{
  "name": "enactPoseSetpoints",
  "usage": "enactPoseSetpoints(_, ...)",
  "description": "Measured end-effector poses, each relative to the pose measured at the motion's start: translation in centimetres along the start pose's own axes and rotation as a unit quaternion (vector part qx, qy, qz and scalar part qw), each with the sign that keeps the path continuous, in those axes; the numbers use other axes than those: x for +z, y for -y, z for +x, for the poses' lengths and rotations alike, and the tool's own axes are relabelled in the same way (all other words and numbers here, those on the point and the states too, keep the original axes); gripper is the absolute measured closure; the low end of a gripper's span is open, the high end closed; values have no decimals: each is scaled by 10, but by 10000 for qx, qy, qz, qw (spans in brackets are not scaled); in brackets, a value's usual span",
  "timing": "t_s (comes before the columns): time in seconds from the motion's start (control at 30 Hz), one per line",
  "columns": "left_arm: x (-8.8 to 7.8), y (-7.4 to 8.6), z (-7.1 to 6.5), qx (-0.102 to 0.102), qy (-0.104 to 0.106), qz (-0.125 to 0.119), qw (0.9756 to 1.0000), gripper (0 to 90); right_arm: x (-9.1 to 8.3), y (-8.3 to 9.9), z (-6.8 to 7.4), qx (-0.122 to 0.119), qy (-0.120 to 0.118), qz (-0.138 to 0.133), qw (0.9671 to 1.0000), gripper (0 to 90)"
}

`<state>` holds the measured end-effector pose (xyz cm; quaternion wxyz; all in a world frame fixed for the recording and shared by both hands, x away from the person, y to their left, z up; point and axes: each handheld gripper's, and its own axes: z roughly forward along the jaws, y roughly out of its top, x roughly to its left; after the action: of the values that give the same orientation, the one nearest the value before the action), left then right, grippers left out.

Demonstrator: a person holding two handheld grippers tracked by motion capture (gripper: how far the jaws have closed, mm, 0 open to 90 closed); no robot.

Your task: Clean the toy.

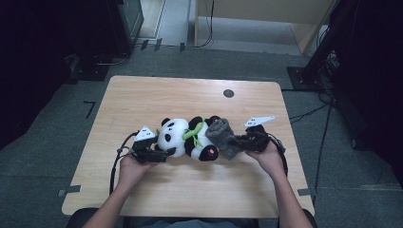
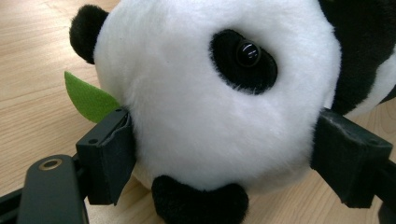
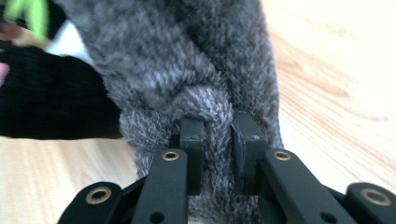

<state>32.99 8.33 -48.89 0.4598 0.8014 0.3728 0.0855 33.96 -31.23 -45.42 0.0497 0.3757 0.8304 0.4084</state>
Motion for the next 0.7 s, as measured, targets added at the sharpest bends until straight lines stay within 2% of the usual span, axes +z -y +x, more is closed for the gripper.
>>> enactPoseSetpoints(0.1, 0, -1, 0, 7, -4, 7, 10000, 155, -8, -7, 7, -173, -191, -301, 9992, 783)
enactPoseSetpoints(0.17, 0, -1, 0, 22, -9, 15, 10000, 155, -15, -14, 14, -205, -272, -521, 9981, 785)
enactPoseSetpoints(0.2, 0, -1, 0, 22, -9, 15, 10000, 155, -18, -18, 18, -269, -290, -640, 9972, 785)
enactPoseSetpoints(0.23, 0, -1, 0, 38, -11, 14, 10000, 155, -18, -18, 18, -269, -290, -640, 9972, 785)
enactPoseSetpoints(0.27, 0, -1, -1, 45, -15, 9, 10000, 152, -23, -26, 27, -367, -208, -803, 9959, 784)
enactPoseSetpoints(0.33, 0, 0, -1, 42, -40, -37, 10000, 151, -26, -35, 35, -436, -208, -961, 9942, 784)
enactPoseSetpoints(0.4, 0, 0, -1, 69, -50, -39, 10000, 150, -28, -40, 38, -454, -184, -997, 9938, 785)
enactPoseSetpoints(0.47, 0, 0, -2, 93, -61, -37, 9999, 150, -28, -54, 49, -464, -120, -920, 9946, 786)
enactPoseSetpoints(0.57, 0, 0, -3, 69, -74, -58, 9999, 150, -24, -64, 56, -491, -135, -852, 9951, 785)
enactPoseSetpoints(0.63, 0, 0, -3, 56, -75, -64, 9999, 150, -19, -72, 64, -560, -182, -737, 9955, 785)
enactPoseSetpoints(0.7, 0, 1, -3, 61, -84, -75, 9999, 151, -7, -82, 76, -737, -280, -534, 9955, 785)
